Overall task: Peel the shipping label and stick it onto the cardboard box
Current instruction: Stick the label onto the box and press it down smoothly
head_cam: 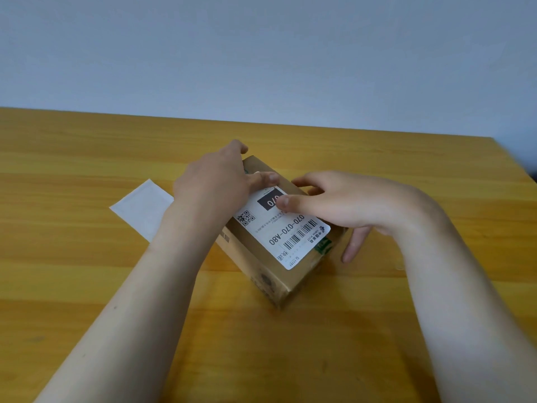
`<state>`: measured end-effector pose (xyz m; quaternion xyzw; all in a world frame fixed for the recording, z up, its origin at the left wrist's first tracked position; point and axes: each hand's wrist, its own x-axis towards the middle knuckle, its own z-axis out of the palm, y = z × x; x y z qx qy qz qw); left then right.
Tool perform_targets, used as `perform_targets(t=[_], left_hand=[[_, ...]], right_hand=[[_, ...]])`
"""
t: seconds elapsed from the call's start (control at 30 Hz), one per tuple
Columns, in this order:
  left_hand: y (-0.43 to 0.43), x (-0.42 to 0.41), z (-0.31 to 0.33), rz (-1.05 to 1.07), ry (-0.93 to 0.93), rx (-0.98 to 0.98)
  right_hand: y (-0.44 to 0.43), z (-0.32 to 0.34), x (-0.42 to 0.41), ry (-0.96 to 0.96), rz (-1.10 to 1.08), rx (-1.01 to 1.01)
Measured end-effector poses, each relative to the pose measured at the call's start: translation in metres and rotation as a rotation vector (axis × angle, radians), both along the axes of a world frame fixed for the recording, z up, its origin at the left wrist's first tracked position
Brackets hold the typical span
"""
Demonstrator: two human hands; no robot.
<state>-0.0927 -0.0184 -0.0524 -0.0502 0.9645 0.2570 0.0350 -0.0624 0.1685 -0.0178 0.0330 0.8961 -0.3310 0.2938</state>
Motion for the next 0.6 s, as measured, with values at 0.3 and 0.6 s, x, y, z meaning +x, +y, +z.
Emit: perform_targets(t=[0.3,0.6], left_hand=[[-0.002,0.001,-0.002,-0.020,0.045,-0.127],[0.003,0.006,0.008,-0.065,-0.065,-0.094]], right_hand=[[0.009,-0.007,-0.013,0.455,-0.046,-0.020],[0.011,-0.016,-0.021,0.396,0.024,-0.059]])
